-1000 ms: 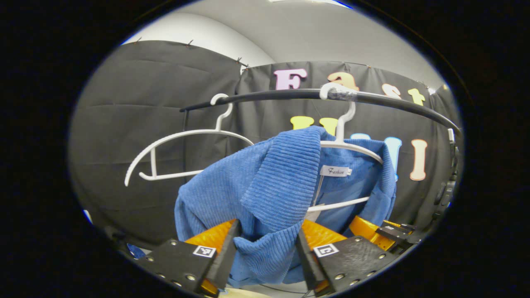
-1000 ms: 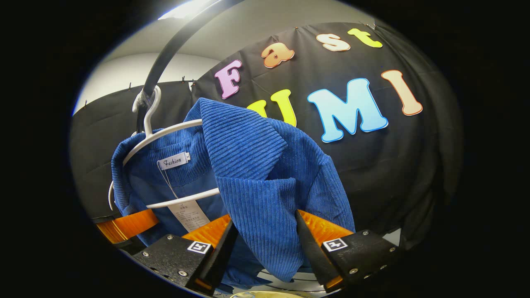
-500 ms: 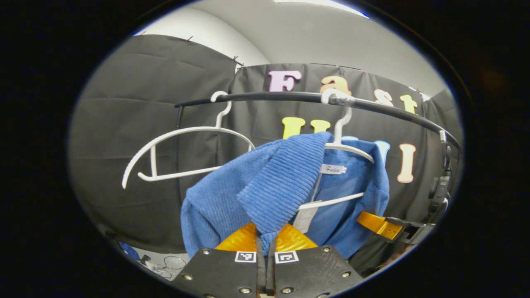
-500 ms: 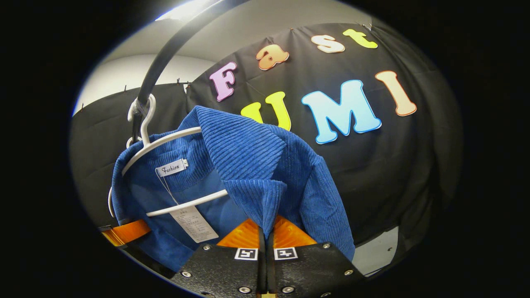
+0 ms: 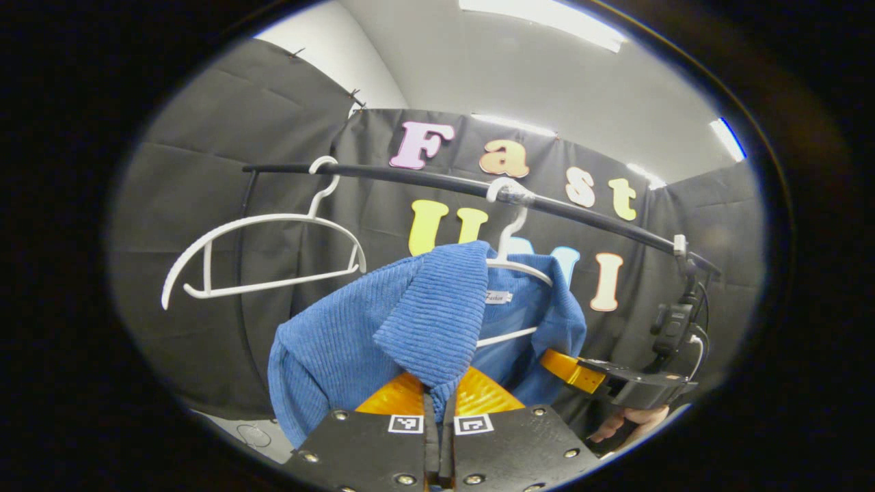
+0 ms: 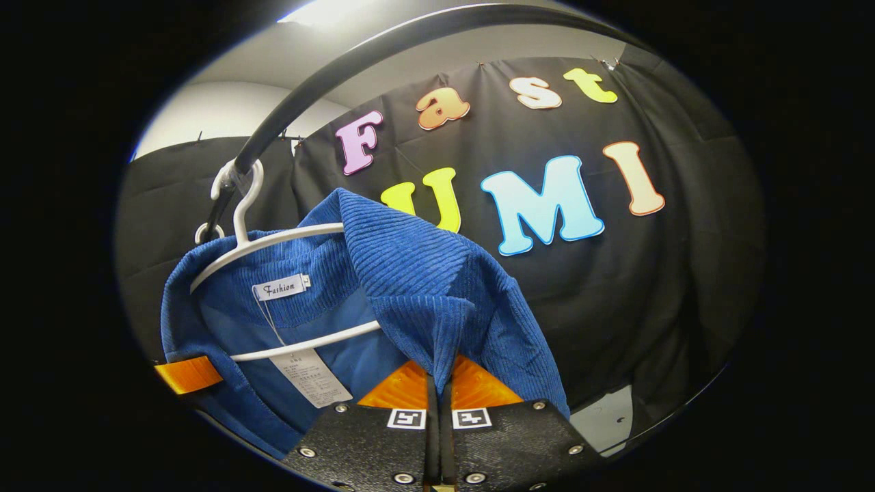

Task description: Grasp the clothes on the hanger with both hands and then place them into the laundry hamper below.

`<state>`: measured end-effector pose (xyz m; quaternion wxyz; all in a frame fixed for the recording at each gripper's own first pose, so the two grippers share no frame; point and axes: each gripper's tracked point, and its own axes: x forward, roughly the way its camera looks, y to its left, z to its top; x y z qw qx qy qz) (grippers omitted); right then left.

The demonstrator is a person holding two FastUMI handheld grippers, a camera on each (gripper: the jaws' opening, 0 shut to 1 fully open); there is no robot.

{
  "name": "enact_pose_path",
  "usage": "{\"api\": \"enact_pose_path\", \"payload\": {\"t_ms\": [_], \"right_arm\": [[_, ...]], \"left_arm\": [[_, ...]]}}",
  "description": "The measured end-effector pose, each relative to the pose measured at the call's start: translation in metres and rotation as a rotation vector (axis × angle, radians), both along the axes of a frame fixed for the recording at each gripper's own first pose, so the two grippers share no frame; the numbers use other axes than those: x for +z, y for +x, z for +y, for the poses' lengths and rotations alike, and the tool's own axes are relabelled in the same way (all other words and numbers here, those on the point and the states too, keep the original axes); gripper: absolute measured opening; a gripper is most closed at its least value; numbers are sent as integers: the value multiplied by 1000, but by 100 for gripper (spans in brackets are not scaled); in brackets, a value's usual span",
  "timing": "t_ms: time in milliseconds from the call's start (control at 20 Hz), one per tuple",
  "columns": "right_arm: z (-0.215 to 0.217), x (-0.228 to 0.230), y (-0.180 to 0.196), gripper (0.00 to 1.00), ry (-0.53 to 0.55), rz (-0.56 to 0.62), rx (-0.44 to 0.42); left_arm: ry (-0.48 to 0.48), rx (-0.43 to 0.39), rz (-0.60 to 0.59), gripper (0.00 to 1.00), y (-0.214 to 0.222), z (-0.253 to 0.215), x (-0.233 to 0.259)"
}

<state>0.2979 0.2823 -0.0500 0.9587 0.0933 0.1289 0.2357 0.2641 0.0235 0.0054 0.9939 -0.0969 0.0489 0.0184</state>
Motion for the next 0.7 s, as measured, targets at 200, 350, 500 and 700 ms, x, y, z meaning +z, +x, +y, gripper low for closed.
{"api": "enact_pose_path", "payload": {"t_ms": [200, 350, 500, 700], "right_arm": [[-4, 7, 1, 0, 4, -23, -40], [-12, 14, 4, 0, 34, -28, -78], [-19, 23, 12, 0, 62, -50, -118], [-30, 33, 35, 0, 102, -64, -175]], "left_arm": [[-3, -24, -28, 1, -6, 6, 15], [0, -22, -47, 1, -9, 12, 26], [18, -3, -76, 0, -13, 27, 45], [-13, 26, -108, 2, -10, 52, 70]]}}
